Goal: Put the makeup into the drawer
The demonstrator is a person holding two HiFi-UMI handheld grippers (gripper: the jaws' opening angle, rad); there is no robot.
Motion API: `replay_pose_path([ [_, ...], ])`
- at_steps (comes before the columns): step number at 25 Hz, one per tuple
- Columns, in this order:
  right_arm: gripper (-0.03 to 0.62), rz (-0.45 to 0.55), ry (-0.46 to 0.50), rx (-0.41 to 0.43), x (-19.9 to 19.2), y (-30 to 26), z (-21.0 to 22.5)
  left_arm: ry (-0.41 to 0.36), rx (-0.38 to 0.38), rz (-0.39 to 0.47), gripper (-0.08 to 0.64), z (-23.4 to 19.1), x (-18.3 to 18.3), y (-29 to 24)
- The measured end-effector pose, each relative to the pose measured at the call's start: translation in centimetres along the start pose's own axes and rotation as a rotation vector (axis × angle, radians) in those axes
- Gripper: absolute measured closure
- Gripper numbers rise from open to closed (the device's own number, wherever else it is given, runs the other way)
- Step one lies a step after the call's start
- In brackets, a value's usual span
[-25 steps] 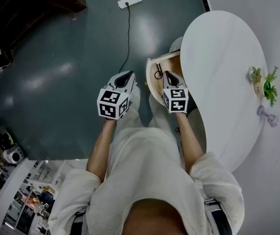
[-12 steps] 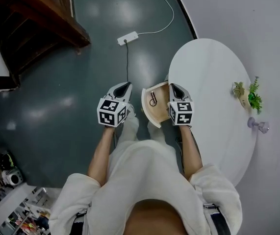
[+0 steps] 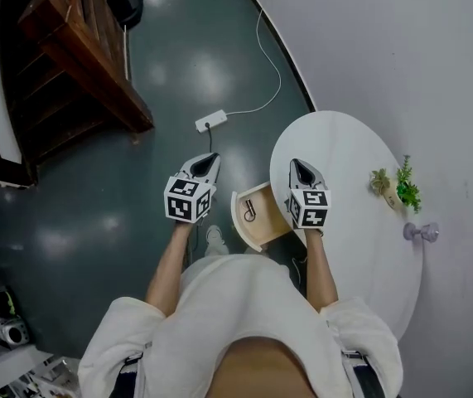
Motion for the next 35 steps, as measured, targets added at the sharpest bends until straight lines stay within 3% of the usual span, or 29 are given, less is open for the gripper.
replay_pose_path([
  [13,0.595,0.084,0.03,-0.031,2.9,3.5,1.5,-0.046,0.001,0.034,0.548,1.3,1.6,0.5],
  [35,0.595,0.065,0.04,-0.005,1.4,5.2,1.1,-0.044,0.0,0.063,0.548,2.3,1.8,0.9],
])
Point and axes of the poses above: the fingertips, and each gripper's own axes: y backward along the fingers, z to its right, x out of its top, the point moved 2 cm from there along y, backward along the fingers, and after that the axes turned 14 degrees about z, right-handed, at the moved point
